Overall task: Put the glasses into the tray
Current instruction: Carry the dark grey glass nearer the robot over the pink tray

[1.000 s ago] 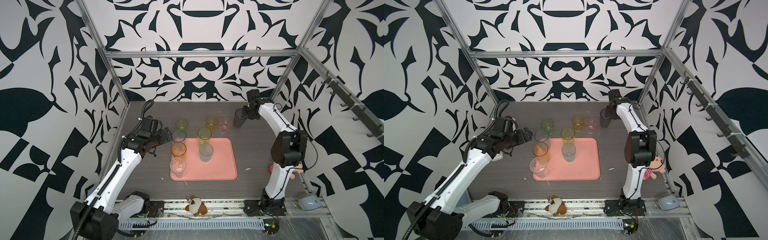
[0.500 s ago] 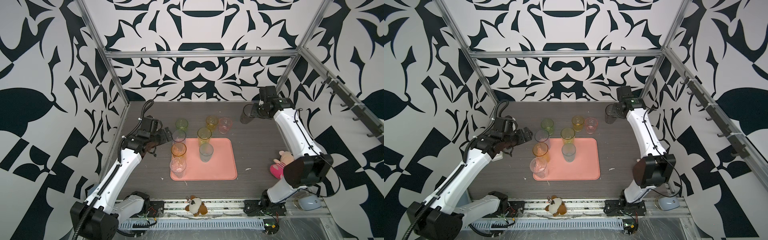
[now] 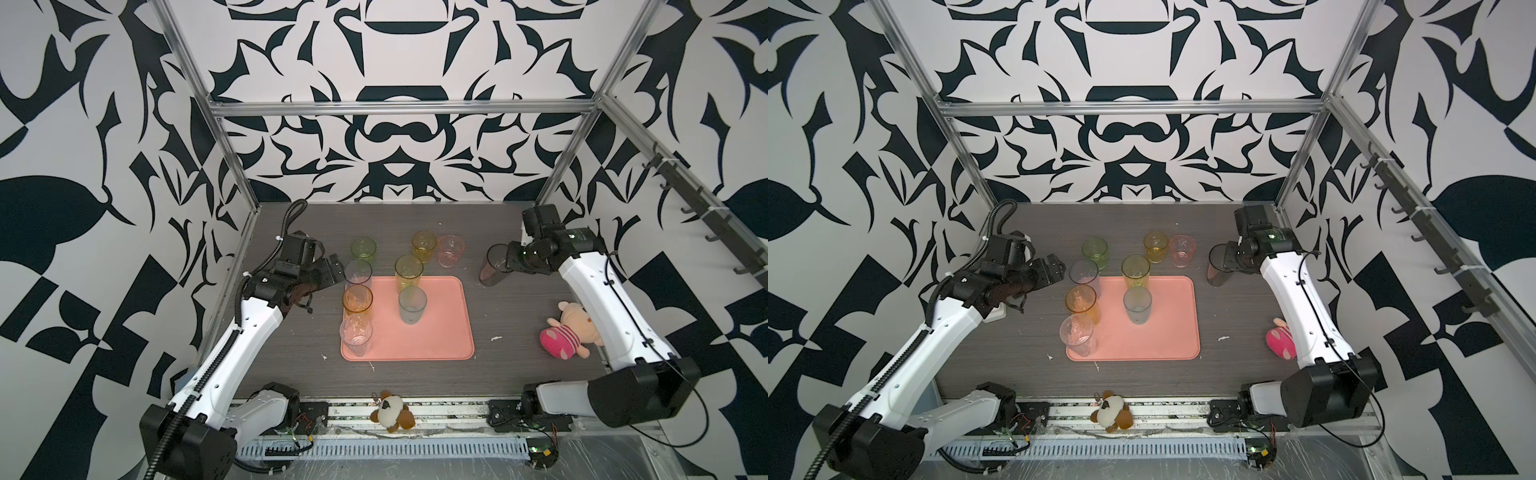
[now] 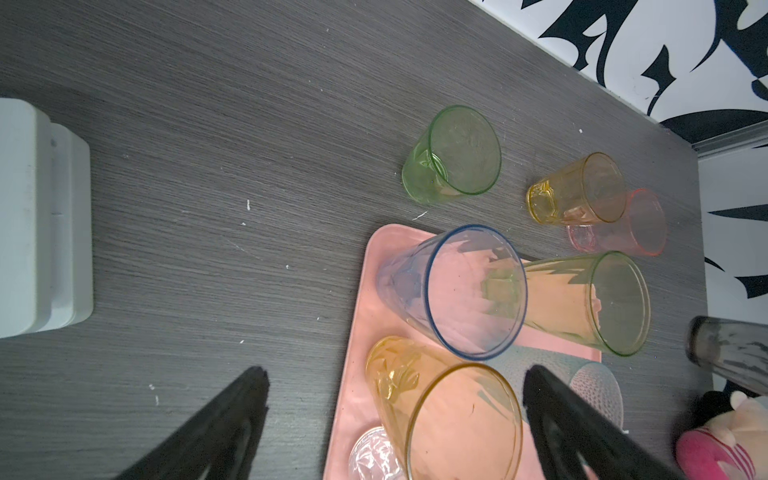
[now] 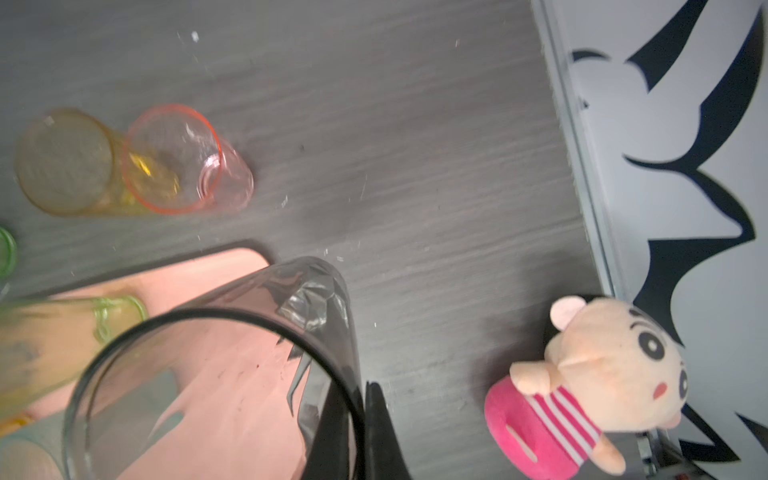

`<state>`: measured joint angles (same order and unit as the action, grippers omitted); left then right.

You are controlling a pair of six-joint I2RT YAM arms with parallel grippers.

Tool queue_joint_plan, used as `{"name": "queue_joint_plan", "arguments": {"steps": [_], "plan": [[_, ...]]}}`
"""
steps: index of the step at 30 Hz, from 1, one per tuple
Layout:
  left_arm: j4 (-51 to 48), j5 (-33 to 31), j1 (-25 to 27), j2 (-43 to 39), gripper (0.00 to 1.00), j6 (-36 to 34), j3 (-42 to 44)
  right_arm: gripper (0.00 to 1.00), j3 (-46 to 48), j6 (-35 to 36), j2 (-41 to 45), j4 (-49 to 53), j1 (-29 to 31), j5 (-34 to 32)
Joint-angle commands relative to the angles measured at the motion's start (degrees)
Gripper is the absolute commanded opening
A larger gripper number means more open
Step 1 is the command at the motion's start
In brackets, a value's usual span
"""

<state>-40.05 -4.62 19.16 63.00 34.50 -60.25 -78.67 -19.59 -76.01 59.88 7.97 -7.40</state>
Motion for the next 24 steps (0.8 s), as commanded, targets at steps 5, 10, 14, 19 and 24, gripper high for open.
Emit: {"name": "queue_joint_plan", "arguments": {"steps": [5,10,14,19,24], "plan": [[-0.2,0.3,0.2,-1.1,0.99,-0.1,-0.2,0.00,2.3,-1.0,5.5,3.0,5.5,-0.8],[-0.3,0.3,0.2,-1.1,0.99,-0.2,0.0,0.00,2.5,-1.6,7.0,6.2,10.1,-1.8],[-0.1,0.7,0.2,-1.0,1.00,-0.2,0.0,0.00,3.6,-3.6,8.7,6.6,13.6,-1.7],[0.1,0.8,0.2,-0.7,0.99,-0.2,0.0,0.00,5.0,-7.0,9.1,5.8,20.0,-1.7],[0.5,1.7,0.2,-0.5,0.99,0.0,0.1,0.00,6.0,-10.7,8.2,4.6,24.8,-1.9]]}}
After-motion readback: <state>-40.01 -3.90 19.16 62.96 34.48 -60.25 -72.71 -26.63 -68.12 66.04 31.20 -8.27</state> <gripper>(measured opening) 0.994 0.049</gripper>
